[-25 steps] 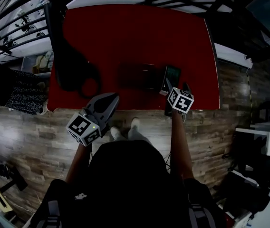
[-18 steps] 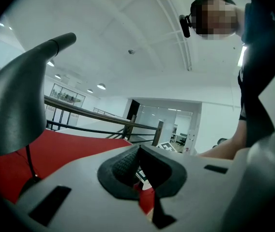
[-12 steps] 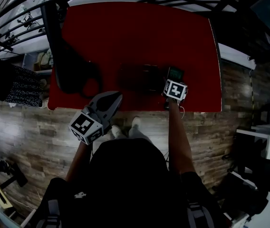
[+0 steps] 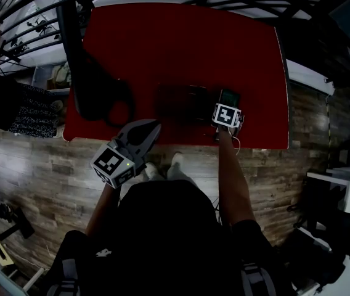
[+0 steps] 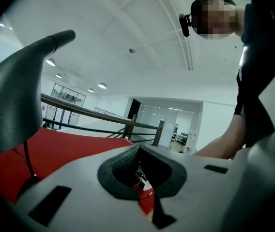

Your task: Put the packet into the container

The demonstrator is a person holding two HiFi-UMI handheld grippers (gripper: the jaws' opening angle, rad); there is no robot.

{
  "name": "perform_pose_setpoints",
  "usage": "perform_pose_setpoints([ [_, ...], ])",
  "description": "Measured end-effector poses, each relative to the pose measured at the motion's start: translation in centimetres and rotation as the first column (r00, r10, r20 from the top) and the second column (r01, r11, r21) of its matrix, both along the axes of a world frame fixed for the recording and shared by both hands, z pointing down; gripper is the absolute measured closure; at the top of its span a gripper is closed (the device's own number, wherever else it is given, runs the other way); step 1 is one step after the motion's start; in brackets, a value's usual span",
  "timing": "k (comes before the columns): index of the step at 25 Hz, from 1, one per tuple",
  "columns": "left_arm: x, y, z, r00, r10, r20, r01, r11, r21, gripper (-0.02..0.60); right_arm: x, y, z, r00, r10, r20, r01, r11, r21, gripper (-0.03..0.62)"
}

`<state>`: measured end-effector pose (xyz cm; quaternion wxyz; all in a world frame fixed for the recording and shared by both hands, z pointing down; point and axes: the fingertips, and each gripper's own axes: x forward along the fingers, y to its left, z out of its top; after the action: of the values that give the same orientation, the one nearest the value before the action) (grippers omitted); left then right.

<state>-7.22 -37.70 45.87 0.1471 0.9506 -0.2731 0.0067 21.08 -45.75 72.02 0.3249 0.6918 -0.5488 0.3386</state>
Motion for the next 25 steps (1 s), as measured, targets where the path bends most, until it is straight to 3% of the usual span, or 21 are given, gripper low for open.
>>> perform_pose_setpoints([
  [5,-0.4,0.2,-0.1,1.000,-0.014,-0.002,0.014,1.000,-0.004,0.572,0.4,0.3,0.0,1.000,-0.011,0.004,0.011,1.000,-0.013,0.186],
  [9,0.1,0.6,-0.4,1.000,-0.001,0.006,0.001,1.000,-0.024,0.572,1.0,0.4,-0.9,0.998,-0.047,-0.038,0.048,0.998,0.029,0.215],
  [13,0.4,0.9,-0.4,1.000,0.006,0.011,-0.006,1.000,-0.014,0.572,0.2,0.0,-3.0,0.990,-0.137,-0.028,0.140,0.984,0.112,0.215],
  [16,0.5,1.0,-0.5,1.000,0.003,0.004,-0.003,1.000,-0.006,0.572,-0.4,-0.7,-6.2,0.967,-0.246,-0.069,0.255,0.950,0.180,0.215],
  [18,0.6,1.1,-0.5,1.000,0.003,0.004,-0.003,1.000,-0.014,0.572,-1.5,-1.3,-8.4,0.924,-0.364,-0.117,0.381,0.903,0.200,0.215],
  [20,0.7,1.1,-0.3,1.000,0.006,0.005,-0.006,1.000,-0.019,0.572,-3.1,-1.9,-10.0,0.845,-0.508,-0.165,0.533,0.826,0.185,0.215],
  [22,0.6,1.2,-0.4,1.000,0.007,0.005,-0.007,1.000,-0.016,0.572,-5.2,-2.2,-11.3,0.736,-0.645,-0.203,0.675,0.722,0.151,0.215],
  [25,0.2,1.3,-0.6,1.000,0.000,0.007,0.000,1.000,-0.012,0.572,-9.2,-2.2,-12.9,0.552,-0.803,-0.225,0.834,0.538,0.124,0.215],
])
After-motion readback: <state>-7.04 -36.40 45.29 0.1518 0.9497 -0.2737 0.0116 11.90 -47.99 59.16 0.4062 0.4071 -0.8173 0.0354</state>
